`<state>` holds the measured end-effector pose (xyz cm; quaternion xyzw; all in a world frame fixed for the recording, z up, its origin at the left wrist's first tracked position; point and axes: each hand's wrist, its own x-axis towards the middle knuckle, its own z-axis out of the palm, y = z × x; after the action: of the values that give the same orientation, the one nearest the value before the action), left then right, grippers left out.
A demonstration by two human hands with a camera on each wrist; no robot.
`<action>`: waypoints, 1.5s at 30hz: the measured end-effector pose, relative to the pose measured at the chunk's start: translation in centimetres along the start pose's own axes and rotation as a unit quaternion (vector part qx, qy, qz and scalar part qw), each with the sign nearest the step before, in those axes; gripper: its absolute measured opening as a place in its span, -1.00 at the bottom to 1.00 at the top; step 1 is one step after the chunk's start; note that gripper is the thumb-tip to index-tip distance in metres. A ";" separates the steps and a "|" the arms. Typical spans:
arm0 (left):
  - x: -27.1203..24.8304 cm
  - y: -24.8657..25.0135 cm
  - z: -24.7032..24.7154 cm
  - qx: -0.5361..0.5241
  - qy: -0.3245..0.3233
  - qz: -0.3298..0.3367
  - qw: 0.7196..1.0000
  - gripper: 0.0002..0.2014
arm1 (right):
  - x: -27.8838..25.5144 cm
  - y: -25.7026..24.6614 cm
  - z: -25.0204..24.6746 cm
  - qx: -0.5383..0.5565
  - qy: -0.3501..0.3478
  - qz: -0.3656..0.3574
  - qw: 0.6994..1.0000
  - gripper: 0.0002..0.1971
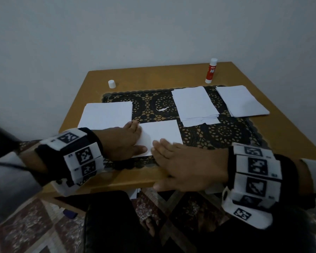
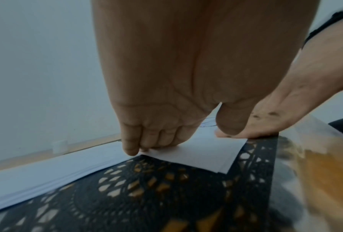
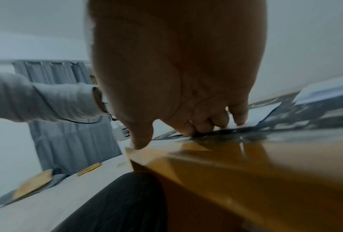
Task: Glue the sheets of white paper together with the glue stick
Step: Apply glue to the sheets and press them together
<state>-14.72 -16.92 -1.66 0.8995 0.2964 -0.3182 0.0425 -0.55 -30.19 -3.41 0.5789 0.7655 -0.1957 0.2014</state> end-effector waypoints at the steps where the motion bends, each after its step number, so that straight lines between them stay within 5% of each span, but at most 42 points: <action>1: -0.1 0.0 0.2 -0.003 0.005 0.002 1.000 -0.25 | -0.3 -0.2 0.3 -0.011 0.000 -0.004 1.000 -0.06; 6: -0.3 -0.6 0.6 0.003 0.065 0.015 0.998 -0.26 | -0.4 2.5 0.3 -0.009 0.008 0.062 0.998 0.00; 9: 0.3 -1.2 0.0 0.002 0.128 0.030 0.991 -0.27 | -1.3 1.1 0.6 -0.023 0.009 0.035 0.999 -0.03; 13: 2.0 -1.7 -1.4 -0.021 0.130 0.021 0.991 -0.06 | -1.8 1.8 -1.3 0.028 0.166 0.031 0.985 -0.52; 17: 2.8 -1.6 -2.4 -0.018 0.106 0.000 0.994 -0.02 | -1.5 4.3 -1.7 0.056 0.261 0.041 0.963 -0.61; 28: 2.9 -1.9 -2.0 -0.065 0.111 0.010 0.992 -0.14 | -1.3 5.5 -1.5 0.228 0.282 0.117 0.924 -0.81; 36: 3.1 -2.1 -2.3 -0.090 0.114 0.002 0.989 -0.11 | -0.2 6.5 -2.2 0.254 0.299 0.172 0.904 -0.80; 39: 2.9 -2.0 -2.1 -0.084 0.123 0.010 0.989 -0.25 | 0.0 6.4 -2.0 0.261 0.295 0.177 0.902 -0.75; 43: 2.2 -2.6 -2.0 -0.146 0.241 0.056 0.958 -0.87 | 0.2 6.3 -2.3 0.276 0.308 0.186 0.891 -0.63; 45: 1.1 -3.6 -2.5 -0.202 0.279 0.071 0.936 -0.87 | 0.5 6.0 -2.9 0.325 0.307 0.178 0.877 -0.68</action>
<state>-14.72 -12.80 0.06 0.9433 0.2898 0.0161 0.1609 4.84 -26.71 -1.59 0.7692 0.5663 -0.2070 -0.2116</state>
